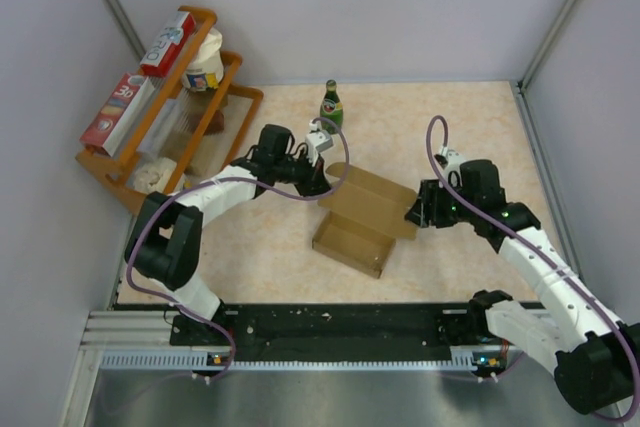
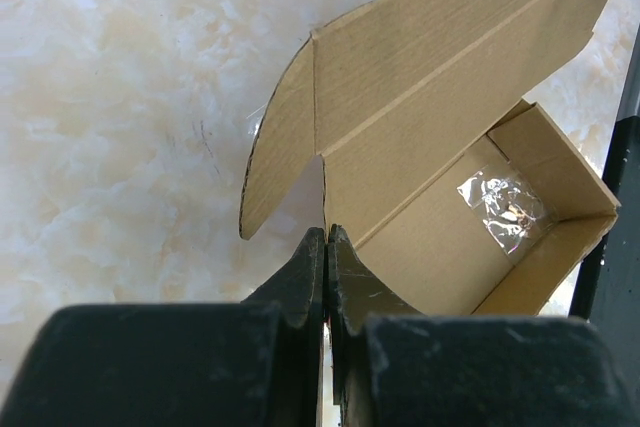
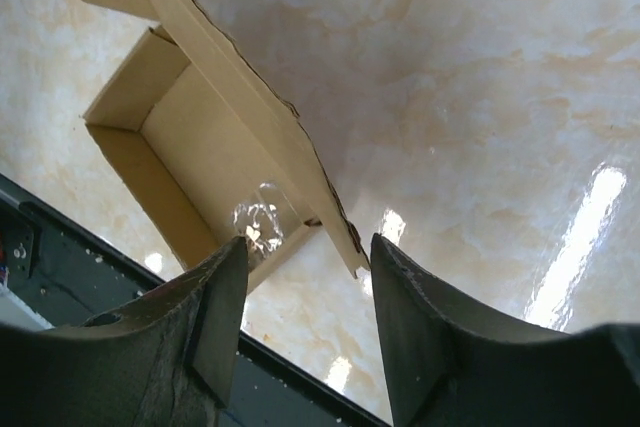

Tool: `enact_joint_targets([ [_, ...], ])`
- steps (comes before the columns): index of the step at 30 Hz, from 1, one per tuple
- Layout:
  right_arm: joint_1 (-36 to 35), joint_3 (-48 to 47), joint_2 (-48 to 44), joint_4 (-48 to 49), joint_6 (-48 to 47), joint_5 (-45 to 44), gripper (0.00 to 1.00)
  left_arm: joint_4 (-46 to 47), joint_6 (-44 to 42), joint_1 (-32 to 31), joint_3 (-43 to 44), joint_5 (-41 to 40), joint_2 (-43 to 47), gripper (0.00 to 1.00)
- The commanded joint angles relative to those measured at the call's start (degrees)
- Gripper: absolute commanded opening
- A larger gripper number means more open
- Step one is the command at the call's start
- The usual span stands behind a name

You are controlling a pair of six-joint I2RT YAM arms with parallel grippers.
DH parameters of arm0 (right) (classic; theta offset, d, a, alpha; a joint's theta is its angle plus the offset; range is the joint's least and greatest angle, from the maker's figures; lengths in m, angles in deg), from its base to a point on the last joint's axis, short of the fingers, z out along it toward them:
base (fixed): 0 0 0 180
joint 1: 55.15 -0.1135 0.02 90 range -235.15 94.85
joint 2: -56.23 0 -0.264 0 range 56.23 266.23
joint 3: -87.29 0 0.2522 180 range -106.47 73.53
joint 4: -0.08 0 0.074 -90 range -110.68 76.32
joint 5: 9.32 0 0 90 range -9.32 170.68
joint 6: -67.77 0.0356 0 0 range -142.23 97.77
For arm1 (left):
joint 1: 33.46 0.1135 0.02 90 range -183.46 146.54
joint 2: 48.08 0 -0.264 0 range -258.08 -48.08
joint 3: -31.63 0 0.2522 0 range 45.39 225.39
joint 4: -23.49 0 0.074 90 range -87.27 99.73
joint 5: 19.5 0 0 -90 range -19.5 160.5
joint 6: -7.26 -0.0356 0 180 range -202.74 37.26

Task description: Fold the paper box

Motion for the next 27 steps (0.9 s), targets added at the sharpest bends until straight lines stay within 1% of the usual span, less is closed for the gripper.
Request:
enact_joint_targets([
  [1,0.1,1.0,0.0,0.0,0.9,0.6,0.50,2.5,1.1,0.7,-0.4,0.1,3.1,0.00],
  [3,0.1,1.4,0.2,0.4,1.0,0.6,0.47,2.6,1.3,0.8,-0.4,0.5,3.2,0.00],
  [12,0.2,2.7,0.9,3.2,1.1,2.6,0.39,3.3,2.3,0.8,-0.8,1.8,3.6,0.00],
  [18,0.1,3.8,1.1,5.0,1.5,4.4,0.28,3.9,3.2,0.8,-1.5,1.5,4.0,0.00],
  [21,0.0,5.2,0.9,7.0,1.7,4.7,0.27,4.4,4.2,0.8,-2.0,1.2,4.3,0.00],
  [27,-0.3,5.8,1.8,7.5,2.1,4.2,0.26,5.0,5.2,0.8,-2.5,1.3,4.3,0.00],
])
